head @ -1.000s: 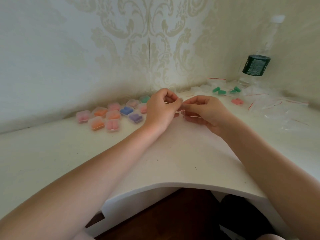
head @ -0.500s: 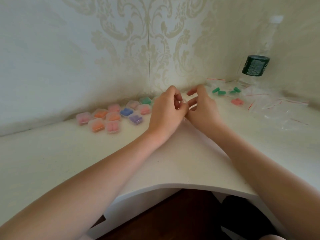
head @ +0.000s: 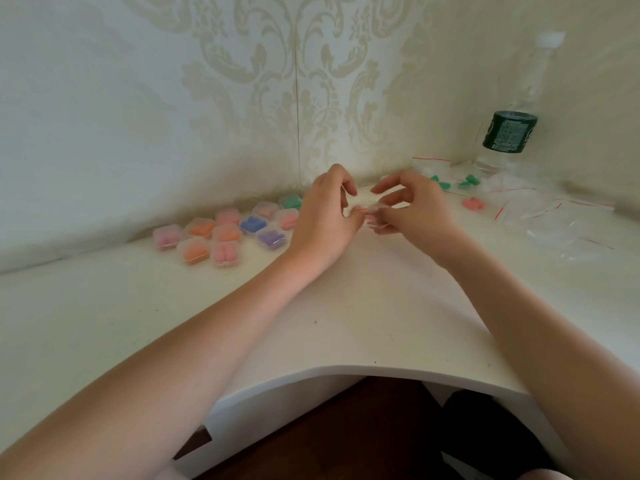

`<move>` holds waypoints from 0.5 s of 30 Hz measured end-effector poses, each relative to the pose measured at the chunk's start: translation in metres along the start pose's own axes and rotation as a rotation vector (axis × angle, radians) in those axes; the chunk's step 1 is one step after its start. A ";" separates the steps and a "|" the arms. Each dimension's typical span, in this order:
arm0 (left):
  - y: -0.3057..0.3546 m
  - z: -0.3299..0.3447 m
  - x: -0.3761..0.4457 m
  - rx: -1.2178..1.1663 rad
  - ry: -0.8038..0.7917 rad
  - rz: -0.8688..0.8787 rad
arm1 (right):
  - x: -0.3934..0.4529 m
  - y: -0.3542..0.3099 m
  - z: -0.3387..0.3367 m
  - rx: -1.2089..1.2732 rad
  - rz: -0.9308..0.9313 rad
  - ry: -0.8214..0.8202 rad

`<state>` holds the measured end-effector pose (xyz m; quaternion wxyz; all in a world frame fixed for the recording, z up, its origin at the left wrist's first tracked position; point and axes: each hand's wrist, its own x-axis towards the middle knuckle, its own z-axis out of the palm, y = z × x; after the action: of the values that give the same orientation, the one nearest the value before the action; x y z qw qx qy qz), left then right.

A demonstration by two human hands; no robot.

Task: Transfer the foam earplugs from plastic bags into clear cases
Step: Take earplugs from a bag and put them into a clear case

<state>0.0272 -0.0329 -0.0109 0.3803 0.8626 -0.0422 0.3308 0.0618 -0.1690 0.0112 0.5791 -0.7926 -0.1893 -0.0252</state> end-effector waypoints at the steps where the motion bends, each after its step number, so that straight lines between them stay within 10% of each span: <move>1: -0.002 0.000 0.000 -0.081 -0.027 -0.045 | 0.000 0.001 -0.002 0.074 0.031 0.012; 9: 0.000 -0.006 0.007 -0.542 -0.112 -0.532 | -0.001 -0.005 0.000 0.496 0.228 -0.039; 15: -0.006 -0.009 0.007 -0.885 -0.060 -0.565 | 0.003 0.004 -0.001 0.335 0.102 0.053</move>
<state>0.0292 -0.0213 -0.0057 0.7814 0.6062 0.0455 0.1410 0.0656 -0.1697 0.0089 0.7084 -0.6926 -0.1351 0.0150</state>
